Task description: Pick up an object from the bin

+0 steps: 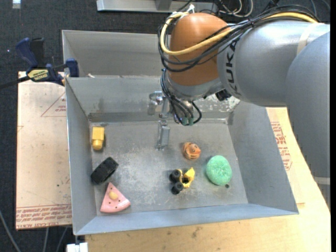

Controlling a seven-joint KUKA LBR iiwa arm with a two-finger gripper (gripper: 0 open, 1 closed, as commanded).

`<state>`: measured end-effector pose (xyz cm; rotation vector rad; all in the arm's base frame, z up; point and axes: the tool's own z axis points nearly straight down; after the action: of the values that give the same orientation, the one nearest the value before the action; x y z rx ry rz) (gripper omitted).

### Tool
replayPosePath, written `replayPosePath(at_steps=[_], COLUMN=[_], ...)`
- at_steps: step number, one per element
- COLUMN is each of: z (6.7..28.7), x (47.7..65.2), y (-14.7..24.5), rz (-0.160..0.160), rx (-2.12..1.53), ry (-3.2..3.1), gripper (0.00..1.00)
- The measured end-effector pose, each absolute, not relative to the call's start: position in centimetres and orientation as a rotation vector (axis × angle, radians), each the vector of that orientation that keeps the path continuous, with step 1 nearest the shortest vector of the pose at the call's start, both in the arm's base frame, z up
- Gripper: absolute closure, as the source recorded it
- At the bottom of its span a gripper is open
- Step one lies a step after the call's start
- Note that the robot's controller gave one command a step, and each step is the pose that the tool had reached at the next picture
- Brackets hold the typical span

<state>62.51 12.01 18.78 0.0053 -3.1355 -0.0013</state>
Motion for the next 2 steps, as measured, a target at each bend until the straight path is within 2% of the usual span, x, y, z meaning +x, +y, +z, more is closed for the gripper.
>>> replayPosePath(at_steps=[1,2], z=[19.3,17.4], x=[62.6,60.8], y=[12.0,10.8], rz=[-0.003,-0.006], rx=[0.002,0.110], ry=[-3.143,-3.152], gripper=[0.00,0.00])
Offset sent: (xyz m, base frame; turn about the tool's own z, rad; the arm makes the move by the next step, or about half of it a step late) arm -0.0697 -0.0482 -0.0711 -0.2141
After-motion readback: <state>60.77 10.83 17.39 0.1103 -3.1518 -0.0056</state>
